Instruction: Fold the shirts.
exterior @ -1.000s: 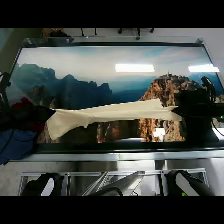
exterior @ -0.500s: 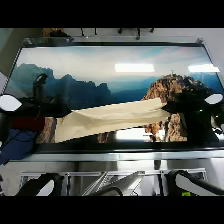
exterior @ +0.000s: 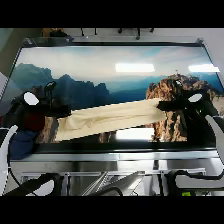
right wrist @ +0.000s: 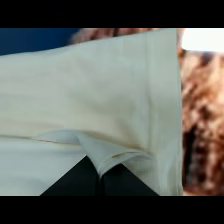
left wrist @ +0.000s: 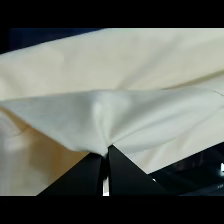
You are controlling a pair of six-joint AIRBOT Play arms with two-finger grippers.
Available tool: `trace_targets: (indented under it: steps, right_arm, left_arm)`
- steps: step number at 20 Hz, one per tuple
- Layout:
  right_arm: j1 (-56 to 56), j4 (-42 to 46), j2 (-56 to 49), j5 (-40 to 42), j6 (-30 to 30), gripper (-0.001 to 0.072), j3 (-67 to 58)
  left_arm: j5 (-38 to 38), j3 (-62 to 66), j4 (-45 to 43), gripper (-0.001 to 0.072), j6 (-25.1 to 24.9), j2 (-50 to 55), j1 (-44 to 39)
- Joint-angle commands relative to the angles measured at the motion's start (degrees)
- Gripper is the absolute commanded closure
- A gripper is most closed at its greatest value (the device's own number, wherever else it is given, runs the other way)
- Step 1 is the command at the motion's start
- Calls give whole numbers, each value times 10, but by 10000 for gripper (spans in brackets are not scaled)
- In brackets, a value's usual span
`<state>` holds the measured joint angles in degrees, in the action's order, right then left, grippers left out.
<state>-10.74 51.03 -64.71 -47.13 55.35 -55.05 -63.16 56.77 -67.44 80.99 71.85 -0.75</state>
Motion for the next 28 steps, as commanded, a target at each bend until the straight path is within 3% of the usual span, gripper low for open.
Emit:
trace_targets:
  steps: [1, 13, 14, 15, 16, 18, 19, 20, 21, 24, 26, 27, 28]
  right_arm:
    - [1, 3, -21, 21, -10, 691, -40]
    - [2, 4, -66, 4, -36, 682, -82]
    - [2, 4, -71, 5, -43, 638, -83]
    - [1, 4, -73, 9, -44, 511, -83]
    - [1, 4, -73, 8, -44, 434, -85]
    - [1, 4, -67, -13, -43, 392, -101]
    - [0, 4, -66, -28, -44, 263, -116]
    - [0, 9, -67, -35, -43, 195, -136]
    - [0, 21, -69, -35, -40, 196, -156]
    - [-19, 36, -111, -65, -5, 193, -225]
    - [-45, 11, -168, -142, 8, 190, -278]
    - [-54, 6, -195, -181, 8, 163, -301]
    - [-60, 7, -218, -209, 8, 65, -319]
  left_arm:
    - [19, 0, -16, 686, 7, 7, 16]
    - [-71, 98, -36, 686, 50, 8, -45]
    - [-75, 90, -51, 685, 61, 8, -50]
    - [-77, 79, -60, 686, 68, 8, -55]
    - [-70, 63, -66, 685, 71, 8, -58]
    - [-38, 29, -66, 683, 71, 8, -60]
    - [-22, 18, -65, 654, 71, 8, -54]
    - [-19, 17, -63, 245, 75, 8, -47]
    - [-19, 17, -63, 15, 99, 7, -43]
    - [-39, 20, -62, 17, 102, -6, -22]
    - [-42, 21, -56, 17, 102, -26, -12]
    - [-47, 21, -42, 17, 102, -38, -12]
    - [-49, 21, -21, 17, 101, -47, -17]
